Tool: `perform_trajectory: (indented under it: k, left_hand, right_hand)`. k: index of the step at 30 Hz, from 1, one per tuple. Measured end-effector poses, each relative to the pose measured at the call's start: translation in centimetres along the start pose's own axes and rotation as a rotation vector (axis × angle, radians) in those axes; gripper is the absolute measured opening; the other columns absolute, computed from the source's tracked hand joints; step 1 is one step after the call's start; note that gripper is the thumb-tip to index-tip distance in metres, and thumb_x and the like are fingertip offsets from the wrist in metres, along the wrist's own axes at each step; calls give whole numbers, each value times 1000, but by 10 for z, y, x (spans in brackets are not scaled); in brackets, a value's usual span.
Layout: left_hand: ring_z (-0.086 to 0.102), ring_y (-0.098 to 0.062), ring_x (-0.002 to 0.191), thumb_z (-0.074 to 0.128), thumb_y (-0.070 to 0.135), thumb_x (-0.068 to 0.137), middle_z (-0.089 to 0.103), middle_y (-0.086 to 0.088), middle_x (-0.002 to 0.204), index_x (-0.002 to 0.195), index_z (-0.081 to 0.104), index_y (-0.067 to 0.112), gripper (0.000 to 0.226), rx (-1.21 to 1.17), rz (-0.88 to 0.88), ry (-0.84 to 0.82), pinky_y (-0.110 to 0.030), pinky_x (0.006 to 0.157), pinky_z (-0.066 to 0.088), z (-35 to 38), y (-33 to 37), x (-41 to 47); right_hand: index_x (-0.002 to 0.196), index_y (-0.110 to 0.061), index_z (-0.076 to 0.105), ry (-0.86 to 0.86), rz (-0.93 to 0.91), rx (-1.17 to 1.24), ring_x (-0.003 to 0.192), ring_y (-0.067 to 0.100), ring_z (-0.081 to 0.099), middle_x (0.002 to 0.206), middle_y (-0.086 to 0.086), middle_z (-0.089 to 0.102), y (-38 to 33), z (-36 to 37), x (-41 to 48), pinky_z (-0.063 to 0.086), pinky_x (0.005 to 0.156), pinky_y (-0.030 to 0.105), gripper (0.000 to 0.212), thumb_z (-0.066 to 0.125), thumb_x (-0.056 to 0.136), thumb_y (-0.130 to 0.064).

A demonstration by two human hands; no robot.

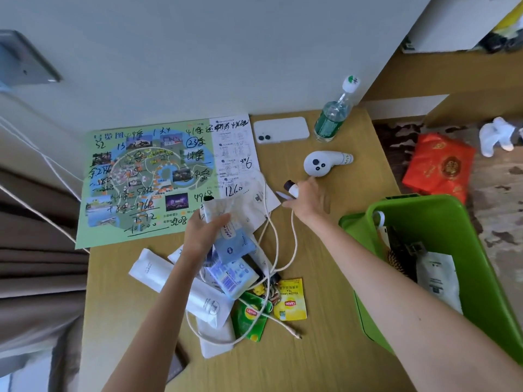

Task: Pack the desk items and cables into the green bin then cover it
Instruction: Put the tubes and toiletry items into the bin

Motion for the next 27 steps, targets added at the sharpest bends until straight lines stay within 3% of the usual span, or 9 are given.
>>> perform_trajectory:
  k: [7, 11, 18, 22, 27]
  left_hand:
    - [72, -37, 79, 76, 18, 81, 73, -18, 92, 96, 61, 8, 23, -23, -2, -13, -54, 73, 59, 0, 3, 1]
    - [73, -31, 73, 75, 13, 82, 73, -19, 93, 104, 62, 1, 28, -121, 41, -24, -37, 60, 58, 4, 26, -10]
    - [74, -25, 75, 75, 14, 81, 76, -9, 88, 101, 66, 8, 22, -164, 228, -119, -29, 59, 56, 36, 93, -52]
    - [73, -21, 69, 77, 18, 80, 76, -6, 82, 93, 67, 12, 17, -127, 270, -185, -27, 56, 54, 68, 116, -84]
    - [72, -18, 65, 77, 18, 80, 76, -7, 79, 90, 69, 8, 17, -108, 294, -281, -23, 52, 52, 117, 125, -121]
  right_hand:
    - [100, -9, 57, 100, -116, -90, 90, 27, 57, 105, 9, 58, -6, 9, -7, 35, 66, 34, 11, 61, 93, -17]
    - [95, -12, 50, 328, -128, 140, 77, 26, 57, 91, 7, 60, -7, -21, -25, 35, 57, 33, 14, 63, 90, -14]
    - [95, -18, 49, 619, -322, 429, 64, 16, 56, 77, -5, 62, -16, -92, -83, 26, 51, 27, 10, 58, 95, -22]
    - [94, -21, 49, 746, -333, 594, 63, 7, 52, 75, -10, 60, 14, -147, -122, 31, 51, 19, 9, 58, 94, -25]
    - [86, -24, 44, 869, -256, 556, 59, 0, 50, 62, -15, 47, 88, -191, -165, 30, 48, 13, 16, 59, 92, -22]
Point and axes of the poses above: each hand's wrist, its own x-axis towards the middle knuckle, its own z-axis out of the palm, y = z × x, the point moved 7 cm from there along x, towards the middle knuckle
